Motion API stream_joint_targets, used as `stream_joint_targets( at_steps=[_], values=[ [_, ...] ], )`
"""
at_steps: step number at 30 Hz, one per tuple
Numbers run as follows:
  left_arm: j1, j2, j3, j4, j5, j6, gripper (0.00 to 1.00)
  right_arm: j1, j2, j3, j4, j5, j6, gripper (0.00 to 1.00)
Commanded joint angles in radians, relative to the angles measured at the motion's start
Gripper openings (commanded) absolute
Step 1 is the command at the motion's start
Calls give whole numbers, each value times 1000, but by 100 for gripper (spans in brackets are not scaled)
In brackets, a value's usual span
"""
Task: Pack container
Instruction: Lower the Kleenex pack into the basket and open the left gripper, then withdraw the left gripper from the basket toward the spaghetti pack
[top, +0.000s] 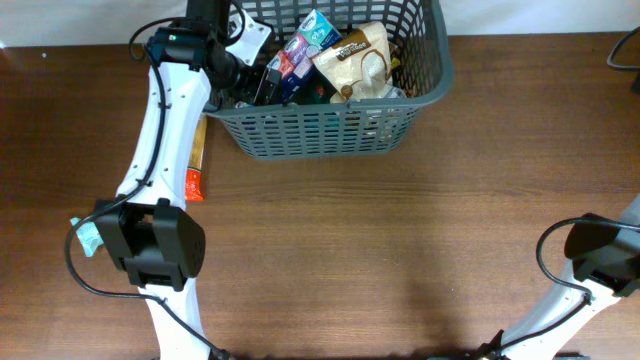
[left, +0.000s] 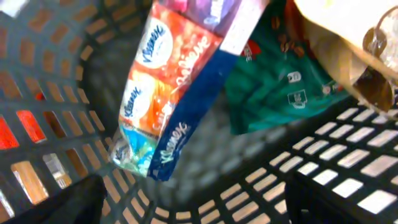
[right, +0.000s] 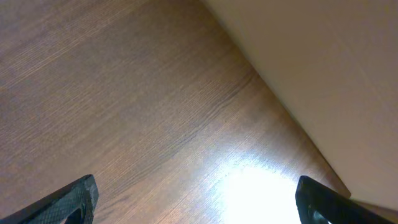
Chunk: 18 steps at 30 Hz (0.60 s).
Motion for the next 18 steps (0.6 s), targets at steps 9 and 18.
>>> stream_joint_targets(
  at_steps=[9,18],
  values=[
    [41,-6,348,31,-135,1,92,1,4,-5,0,15,12,99],
    [105,-19,705,-43,-183,-38,92,1,4,-5,0,15,12,99]
  ],
)
